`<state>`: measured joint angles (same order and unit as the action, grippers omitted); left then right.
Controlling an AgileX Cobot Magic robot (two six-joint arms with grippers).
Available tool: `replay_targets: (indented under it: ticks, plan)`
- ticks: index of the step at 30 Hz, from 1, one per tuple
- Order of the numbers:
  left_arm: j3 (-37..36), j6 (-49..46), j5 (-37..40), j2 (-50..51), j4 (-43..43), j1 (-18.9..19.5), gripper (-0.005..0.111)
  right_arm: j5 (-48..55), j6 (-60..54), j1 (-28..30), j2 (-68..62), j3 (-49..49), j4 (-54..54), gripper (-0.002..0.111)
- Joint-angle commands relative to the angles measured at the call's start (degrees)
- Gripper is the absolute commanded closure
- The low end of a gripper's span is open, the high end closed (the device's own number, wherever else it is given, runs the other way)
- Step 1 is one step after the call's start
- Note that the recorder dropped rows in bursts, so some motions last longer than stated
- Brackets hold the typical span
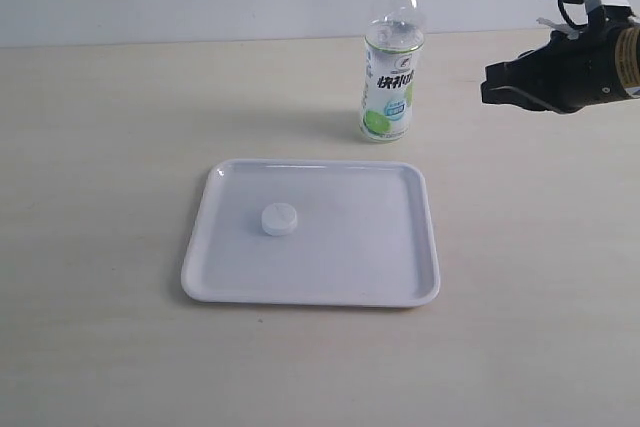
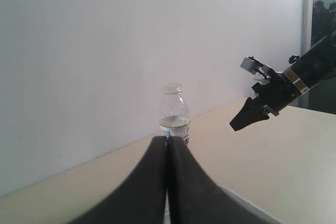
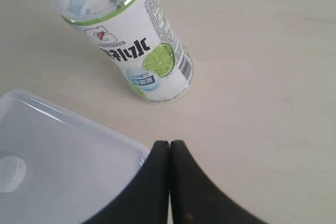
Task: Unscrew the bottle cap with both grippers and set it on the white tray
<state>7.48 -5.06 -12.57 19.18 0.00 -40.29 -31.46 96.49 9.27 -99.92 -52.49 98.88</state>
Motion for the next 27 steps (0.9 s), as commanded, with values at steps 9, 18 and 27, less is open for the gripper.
replay_targets:
  ticks: [9, 18, 27]
  plan:
    - [-0.27, -3.95, 11.36, -0.45, 0.0, -0.35, 0.105, 0.05, 0.13, 0.09, 0.63, 0.24, -0.25, 0.108]
    - [-4.45, -3.56, 9.61, -0.82, -0.53, 8.76, 0.105, -0.16, 0.13, 0.09, 0.63, 0.24, -0.25, 0.108]
    - [-7.48, 8.76, 6.59, -7.04, -0.64, 31.63, 0.105, -0.14, 0.13, 0.09, 0.63, 0.24, -0.36, 0.108]
